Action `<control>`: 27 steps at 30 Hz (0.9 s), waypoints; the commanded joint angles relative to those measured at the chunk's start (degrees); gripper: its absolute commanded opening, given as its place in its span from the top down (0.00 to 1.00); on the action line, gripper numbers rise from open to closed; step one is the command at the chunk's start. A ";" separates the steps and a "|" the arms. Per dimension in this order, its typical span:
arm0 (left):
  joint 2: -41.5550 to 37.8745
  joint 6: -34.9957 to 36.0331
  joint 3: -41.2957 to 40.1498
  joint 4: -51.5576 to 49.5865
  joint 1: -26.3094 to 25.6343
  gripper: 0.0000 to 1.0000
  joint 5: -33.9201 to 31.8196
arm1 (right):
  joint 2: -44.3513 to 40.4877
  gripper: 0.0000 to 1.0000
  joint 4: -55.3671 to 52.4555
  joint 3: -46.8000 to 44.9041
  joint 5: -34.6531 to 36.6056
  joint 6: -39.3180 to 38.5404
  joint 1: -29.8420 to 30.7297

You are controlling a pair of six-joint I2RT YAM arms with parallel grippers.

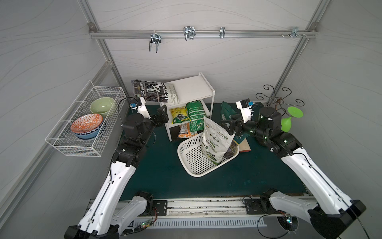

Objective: Take down the fertilizer bag from the shelf
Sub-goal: Pick up the fertilizer bag from the shelf.

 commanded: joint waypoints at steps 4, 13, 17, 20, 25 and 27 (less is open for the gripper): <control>2.73 -5.28 3.72 9.26 3.56 0.04 0.89 | 0.12 0.12 -0.36 1.84 -0.19 -0.93 -0.28; 7.89 -11.82 5.74 15.24 9.51 0.26 4.75 | -1.02 0.12 0.01 0.47 1.40 -2.16 -0.20; 9.53 -13.33 5.40 19.57 10.10 0.71 6.56 | -1.51 0.12 -0.62 0.33 2.02 -2.60 -0.20; 9.95 -13.89 5.92 20.91 10.10 1.00 7.87 | -1.55 0.12 -0.66 0.06 2.09 -2.65 -0.20; 9.13 -13.38 6.93 22.96 10.10 1.00 13.18 | -1.37 0.12 -0.38 0.06 2.11 -2.65 -0.18; 8.52 -13.19 7.90 23.62 10.10 1.00 15.72 | -1.17 0.12 -0.30 0.19 2.09 -2.78 -0.24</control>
